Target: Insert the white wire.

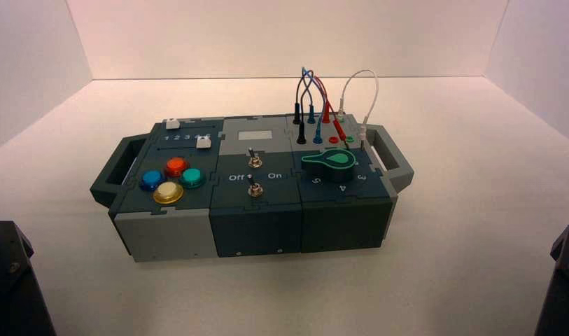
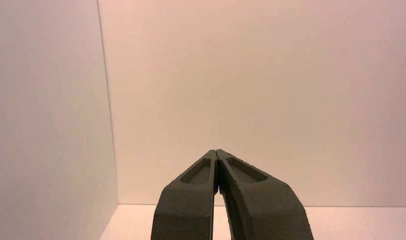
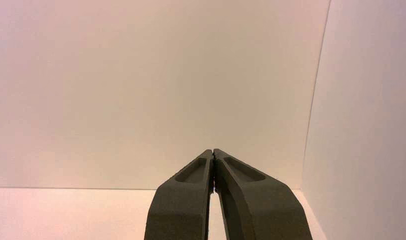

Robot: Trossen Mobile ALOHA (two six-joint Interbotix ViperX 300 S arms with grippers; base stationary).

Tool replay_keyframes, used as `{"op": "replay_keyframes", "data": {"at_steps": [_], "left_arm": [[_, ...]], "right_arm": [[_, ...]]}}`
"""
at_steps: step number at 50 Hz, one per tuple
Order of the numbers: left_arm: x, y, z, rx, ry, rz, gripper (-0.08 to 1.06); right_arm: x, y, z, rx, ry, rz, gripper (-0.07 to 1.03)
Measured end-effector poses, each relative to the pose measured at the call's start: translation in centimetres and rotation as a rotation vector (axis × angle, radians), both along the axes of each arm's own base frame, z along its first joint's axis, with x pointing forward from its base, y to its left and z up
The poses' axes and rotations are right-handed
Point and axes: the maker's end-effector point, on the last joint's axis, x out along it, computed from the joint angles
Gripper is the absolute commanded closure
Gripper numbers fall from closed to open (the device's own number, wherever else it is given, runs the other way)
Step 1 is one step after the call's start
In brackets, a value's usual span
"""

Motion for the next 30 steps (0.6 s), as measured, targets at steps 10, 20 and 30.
{"op": "replay_keyframes", "data": {"at_steps": [10,20,30], "left_arm": [[0.0,0.0,-0.1,0.000,0.005,0.000,1.00],[0.0,0.0,-0.3,0.000,0.018,0.000,1.00],[0.6,-0.2,-1.7,0.000,0.123,-0.010,1.00]], "right_arm": [[0.0,0.0,-0.1,0.001,0.003,0.002,0.98],[0.0,0.1,-0.5,0.001,0.029,0.005,0.98],[0.2,1.2,-1.8,-0.005,0.144,0.045,0.98]]}}
